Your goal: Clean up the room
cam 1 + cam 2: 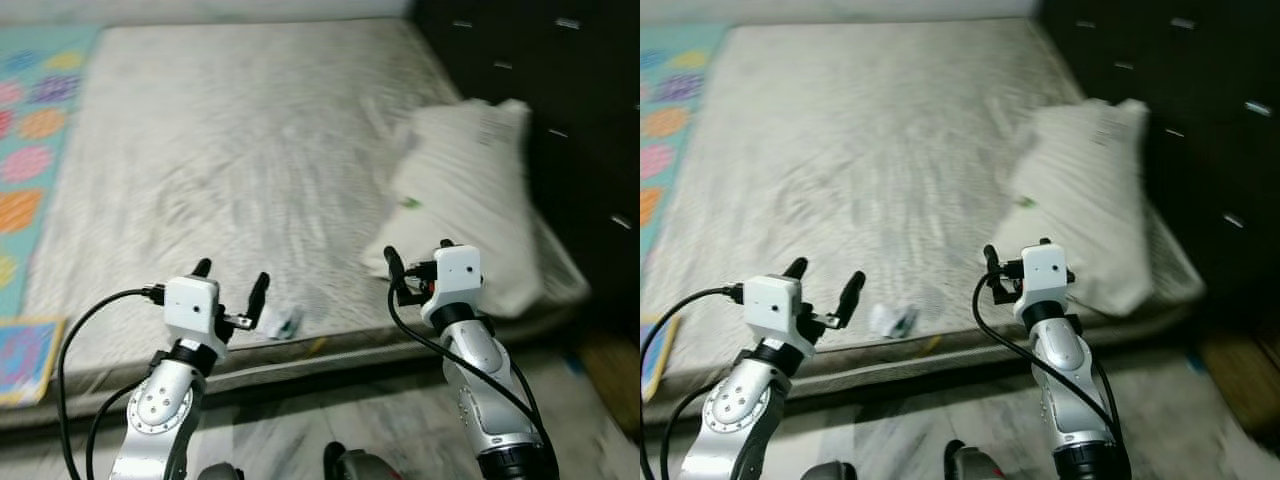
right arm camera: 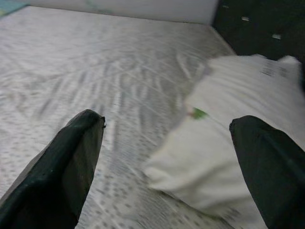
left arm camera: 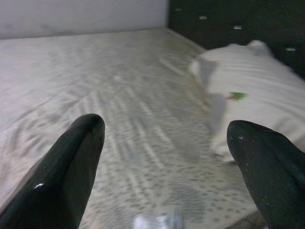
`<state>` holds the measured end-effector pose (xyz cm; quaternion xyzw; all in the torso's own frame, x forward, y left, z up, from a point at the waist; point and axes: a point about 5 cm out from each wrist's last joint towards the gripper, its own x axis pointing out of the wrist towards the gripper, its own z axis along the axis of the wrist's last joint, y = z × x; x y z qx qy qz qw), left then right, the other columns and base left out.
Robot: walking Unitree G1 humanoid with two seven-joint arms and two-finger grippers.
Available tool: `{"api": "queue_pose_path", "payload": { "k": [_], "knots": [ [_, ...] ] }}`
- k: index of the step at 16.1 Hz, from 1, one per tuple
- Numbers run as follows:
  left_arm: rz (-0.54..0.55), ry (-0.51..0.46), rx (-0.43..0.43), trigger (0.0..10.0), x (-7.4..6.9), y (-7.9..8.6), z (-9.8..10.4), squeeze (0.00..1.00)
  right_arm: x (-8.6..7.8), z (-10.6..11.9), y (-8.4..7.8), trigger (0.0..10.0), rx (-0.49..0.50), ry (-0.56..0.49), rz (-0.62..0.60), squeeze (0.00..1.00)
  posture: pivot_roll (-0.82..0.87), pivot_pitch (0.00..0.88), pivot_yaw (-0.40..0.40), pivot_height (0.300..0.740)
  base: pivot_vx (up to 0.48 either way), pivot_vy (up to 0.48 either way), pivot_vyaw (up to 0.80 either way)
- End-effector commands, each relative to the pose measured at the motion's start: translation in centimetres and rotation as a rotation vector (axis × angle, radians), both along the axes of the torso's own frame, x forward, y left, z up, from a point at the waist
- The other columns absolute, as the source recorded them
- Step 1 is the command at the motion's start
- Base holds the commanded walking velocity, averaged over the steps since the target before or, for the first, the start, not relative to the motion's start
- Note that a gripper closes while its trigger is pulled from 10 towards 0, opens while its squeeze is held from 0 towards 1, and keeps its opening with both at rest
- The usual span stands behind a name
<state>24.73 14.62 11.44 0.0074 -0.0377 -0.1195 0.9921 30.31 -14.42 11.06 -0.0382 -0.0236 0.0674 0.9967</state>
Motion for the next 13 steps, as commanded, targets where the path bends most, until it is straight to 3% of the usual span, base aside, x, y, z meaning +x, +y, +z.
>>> {"api": "queue_pose_path", "payload": {
  "k": [1,6,13],
  "knots": [
    [-0.015,0.016,0.013,10.0,-0.26,-0.04,-0.41,0.0,-0.19,-0.34,-0.28,10.0,0.004,0.011,-0.009,0.0,0.04,0.172,-0.04,0.74,0.0,0.0,0.0],
    [-0.029,0.006,0.0,10.0,-0.28,-0.14,-0.29,0.0,-0.2,-0.27,-0.18,10.0,-0.006,0.007,0.001,0.0,0.04,0.176,-0.042,0.74,0.0,0.0,0.0],
    [-0.043,0.002,-0.002,10.0,-0.24,-0.25,-0.19,0.0,-0.23,-0.23,-0.16,10.0,-0.007,0.003,0.001,0.0,0.04,0.184,-0.039,0.74,0.319,0.0,0.0]
  ]
}}
